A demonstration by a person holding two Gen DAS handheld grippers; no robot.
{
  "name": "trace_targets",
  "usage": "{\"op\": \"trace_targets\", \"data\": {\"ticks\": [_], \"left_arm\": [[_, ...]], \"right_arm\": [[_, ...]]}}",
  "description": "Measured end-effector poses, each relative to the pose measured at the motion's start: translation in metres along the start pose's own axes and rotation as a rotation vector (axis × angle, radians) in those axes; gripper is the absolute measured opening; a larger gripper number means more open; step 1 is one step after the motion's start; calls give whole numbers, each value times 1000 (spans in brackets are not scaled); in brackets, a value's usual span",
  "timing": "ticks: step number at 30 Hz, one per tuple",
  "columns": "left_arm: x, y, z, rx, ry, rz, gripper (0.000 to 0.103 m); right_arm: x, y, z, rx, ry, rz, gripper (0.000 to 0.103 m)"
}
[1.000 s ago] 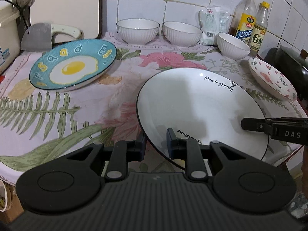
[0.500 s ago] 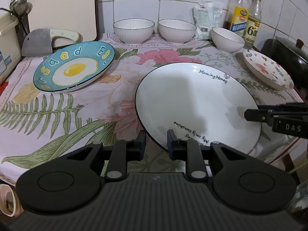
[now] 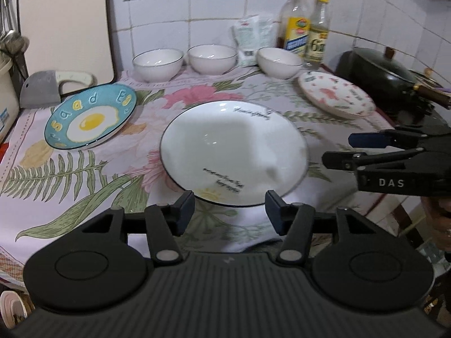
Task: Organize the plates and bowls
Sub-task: 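Open both grippers and pull back from the white plate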
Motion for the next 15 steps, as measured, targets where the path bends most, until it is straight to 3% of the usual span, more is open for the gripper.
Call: {"op": "trace_targets", "data": {"ticks": [4,15], "left_arm": [[0,-11,-23,20,-29,22,63],[-3,-27,-69,66,-82,43,81]], "right_arm": [[1,1,-26,22,-20,-18,79],[6,-7,-93,56,-78,-66,86]]}}
Point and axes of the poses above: each gripper's, at about its wrist camera, not at the fingertips, and z roughly the way its jaws point, y to its left, x to its underside, the point moved 1 cm from there along z, roughly the way its jaws point, and after that the axes turned 3 degrees about z, right-handed, at the moved point
